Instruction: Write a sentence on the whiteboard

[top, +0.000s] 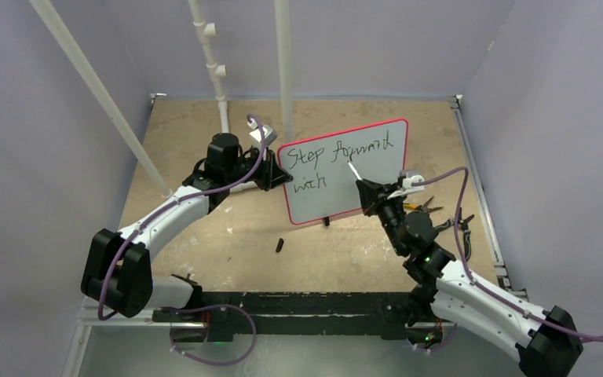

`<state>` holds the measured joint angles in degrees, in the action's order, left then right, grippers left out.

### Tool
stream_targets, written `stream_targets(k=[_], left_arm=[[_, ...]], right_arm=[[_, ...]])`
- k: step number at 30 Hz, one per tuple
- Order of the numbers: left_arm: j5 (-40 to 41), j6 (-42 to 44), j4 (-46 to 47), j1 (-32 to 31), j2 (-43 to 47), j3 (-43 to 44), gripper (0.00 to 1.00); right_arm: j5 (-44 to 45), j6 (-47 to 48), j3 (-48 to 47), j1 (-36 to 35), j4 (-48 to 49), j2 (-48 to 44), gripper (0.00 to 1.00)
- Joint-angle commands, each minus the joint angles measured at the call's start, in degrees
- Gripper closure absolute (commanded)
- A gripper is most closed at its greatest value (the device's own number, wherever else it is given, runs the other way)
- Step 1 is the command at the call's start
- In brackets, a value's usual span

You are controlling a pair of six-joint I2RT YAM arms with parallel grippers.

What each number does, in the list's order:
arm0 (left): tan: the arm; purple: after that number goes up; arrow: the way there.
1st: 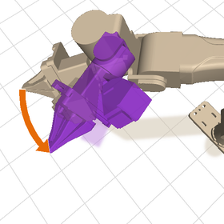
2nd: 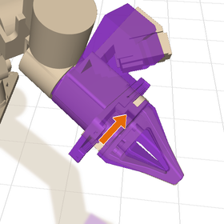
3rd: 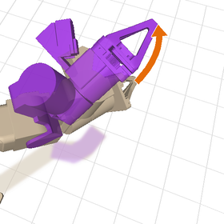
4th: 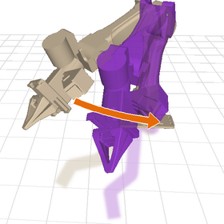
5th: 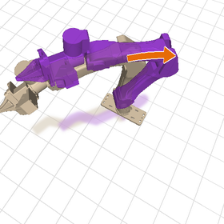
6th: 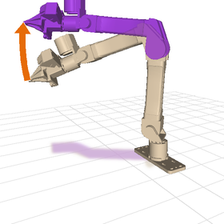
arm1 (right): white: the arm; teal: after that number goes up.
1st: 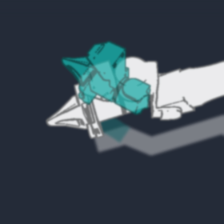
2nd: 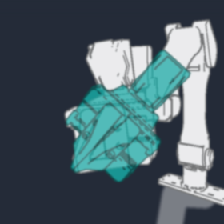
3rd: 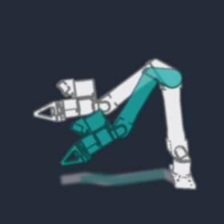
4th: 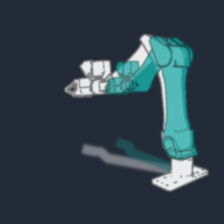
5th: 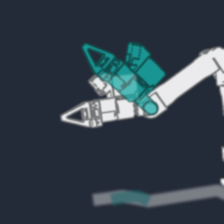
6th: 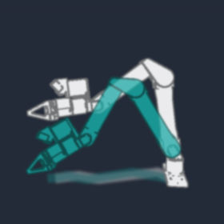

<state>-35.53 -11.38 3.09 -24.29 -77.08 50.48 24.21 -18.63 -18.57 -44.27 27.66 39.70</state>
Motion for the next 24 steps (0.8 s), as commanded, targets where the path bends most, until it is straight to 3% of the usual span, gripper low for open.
stream_targets(k=[1,14,24], left_arm=[[2.92,0.54,-4.95,-1.02,-0.71,-0.28,1.00],[2.74,0.56,-5.09,-1.02,-0.62,-0.17,1.00],[2.66,0.52,-5.06,-1.02,-0.44,-0.20,1.00]], right_arm=[[-2.22,-0.53,0.10,2.60,-0.08,-0.22,1.00],[-3.18,-0.37,-0.07,2.69,1.76,4.12,1.00],[-3.21,-5.67,0.86,2.62,-3.37,3.93,1.00]])
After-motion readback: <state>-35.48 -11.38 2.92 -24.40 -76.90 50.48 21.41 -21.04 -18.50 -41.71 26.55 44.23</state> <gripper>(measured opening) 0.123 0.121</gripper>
